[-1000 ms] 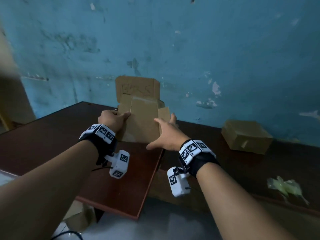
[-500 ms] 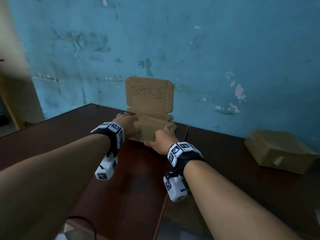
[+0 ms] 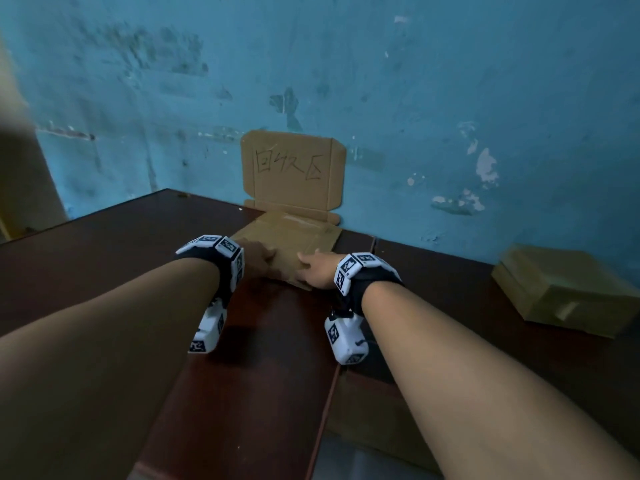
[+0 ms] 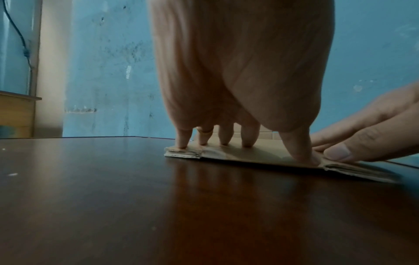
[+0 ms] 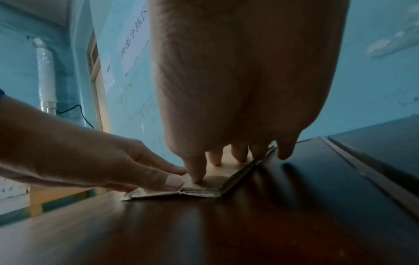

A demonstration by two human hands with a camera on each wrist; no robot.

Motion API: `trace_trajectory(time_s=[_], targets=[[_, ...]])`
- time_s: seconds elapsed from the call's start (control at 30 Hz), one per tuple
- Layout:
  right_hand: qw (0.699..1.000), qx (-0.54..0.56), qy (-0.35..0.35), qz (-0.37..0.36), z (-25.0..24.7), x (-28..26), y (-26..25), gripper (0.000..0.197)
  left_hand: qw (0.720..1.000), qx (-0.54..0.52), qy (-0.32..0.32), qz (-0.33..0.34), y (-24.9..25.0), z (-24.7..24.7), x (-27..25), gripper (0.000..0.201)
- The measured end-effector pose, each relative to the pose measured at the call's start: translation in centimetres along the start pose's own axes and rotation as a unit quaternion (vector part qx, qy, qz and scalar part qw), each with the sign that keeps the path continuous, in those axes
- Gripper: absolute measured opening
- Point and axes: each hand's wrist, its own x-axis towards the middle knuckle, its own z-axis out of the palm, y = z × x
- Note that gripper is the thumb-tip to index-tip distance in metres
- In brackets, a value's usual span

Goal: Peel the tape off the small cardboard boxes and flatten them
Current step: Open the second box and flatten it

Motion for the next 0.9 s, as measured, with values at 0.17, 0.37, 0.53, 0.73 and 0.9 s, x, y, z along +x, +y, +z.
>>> trace_trajectory(time_s=[0.17, 0.37, 0.53, 0.73, 0.9], targets=[[0.999, 0.04, -0.006, 0.017, -0.3, 2.0, 0.2, 0.06, 1.0, 0.007, -0.001, -0.006, 0.3, -0.2, 1.0, 0.08], [0.985, 0.158, 0.062, 0.026, 0.3, 2.5, 1.2, 0.063, 0.998, 0.015, 0.034, -0.051, 0.9, 1.7, 2.6, 0.079], [0.986, 0.163, 0.032, -0.004, 0.2, 0.6, 2.4, 0.08, 0.994, 0.014, 0.05, -0.093, 1.3, 3.0, 2.6, 0.084], [0.979, 0.184, 0.079, -0.031, 0.7, -3.9, 4.8, 0.092, 0.994, -0.033, 0.089, -0.063, 4.6, 0.8, -0.8, 0.055], [0.976, 0.184, 0.119, -0.007, 0.7, -7.9, 7.6, 0.092, 0.987, -0.075, 0.141, -0.027, 9.3, -1.3, -4.3, 0.054]])
